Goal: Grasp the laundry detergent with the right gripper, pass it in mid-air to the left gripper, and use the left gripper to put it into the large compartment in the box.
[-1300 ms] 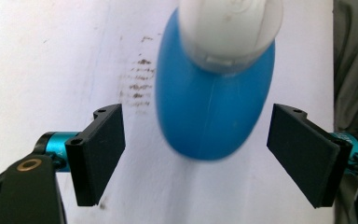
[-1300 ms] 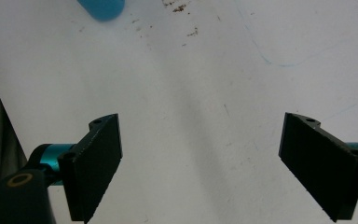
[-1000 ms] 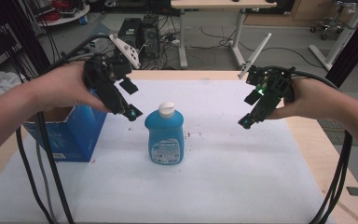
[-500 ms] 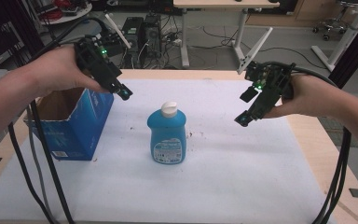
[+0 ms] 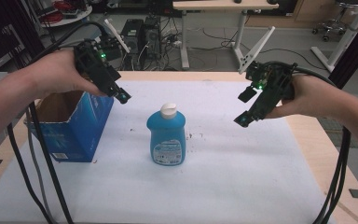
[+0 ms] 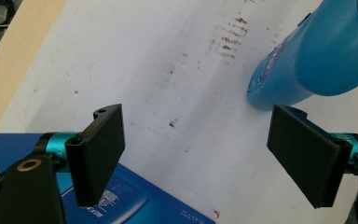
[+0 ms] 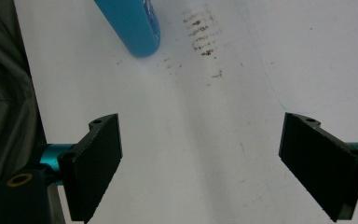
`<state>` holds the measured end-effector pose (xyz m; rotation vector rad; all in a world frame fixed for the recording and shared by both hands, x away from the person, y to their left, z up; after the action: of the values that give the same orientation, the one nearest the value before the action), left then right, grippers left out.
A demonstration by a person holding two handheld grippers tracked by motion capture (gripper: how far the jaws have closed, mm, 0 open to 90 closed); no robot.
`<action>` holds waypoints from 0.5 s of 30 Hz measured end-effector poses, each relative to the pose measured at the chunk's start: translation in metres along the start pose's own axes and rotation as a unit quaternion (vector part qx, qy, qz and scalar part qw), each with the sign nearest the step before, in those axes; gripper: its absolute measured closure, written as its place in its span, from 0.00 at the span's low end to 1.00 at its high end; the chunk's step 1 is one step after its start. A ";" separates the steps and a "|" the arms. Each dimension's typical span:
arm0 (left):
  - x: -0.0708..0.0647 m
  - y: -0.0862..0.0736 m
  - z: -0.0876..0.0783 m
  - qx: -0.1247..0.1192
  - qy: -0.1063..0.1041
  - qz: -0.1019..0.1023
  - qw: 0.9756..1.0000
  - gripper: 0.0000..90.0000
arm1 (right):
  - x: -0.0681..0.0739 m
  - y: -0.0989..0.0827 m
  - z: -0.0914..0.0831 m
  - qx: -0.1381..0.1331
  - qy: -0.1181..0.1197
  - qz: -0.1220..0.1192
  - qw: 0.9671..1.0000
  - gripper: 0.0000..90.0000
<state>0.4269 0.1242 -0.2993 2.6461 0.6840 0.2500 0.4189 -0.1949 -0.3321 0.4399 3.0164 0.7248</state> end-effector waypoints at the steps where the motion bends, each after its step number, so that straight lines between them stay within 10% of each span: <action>1: 0.000 0.000 0.000 0.001 -0.001 0.002 1.000 0.21 | 0.000 0.000 -0.001 -0.004 0.001 0.001 1.000 0.14; 15: 0.001 -0.005 -0.001 0.004 -0.004 0.010 1.000 0.21 | 0.006 0.015 0.001 -0.051 0.019 -0.025 0.998 0.14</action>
<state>0.4251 0.1289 -0.2999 2.6616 0.6581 0.2421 0.4174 -0.1800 -0.3263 0.3518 2.9964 0.8873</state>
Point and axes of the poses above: each handheld gripper's, and its own axes: z roughly forward along the jaws, y roughly out of its top, x roughly to its left, the point moved 6 cm from there along z, roughly forward along the jaws
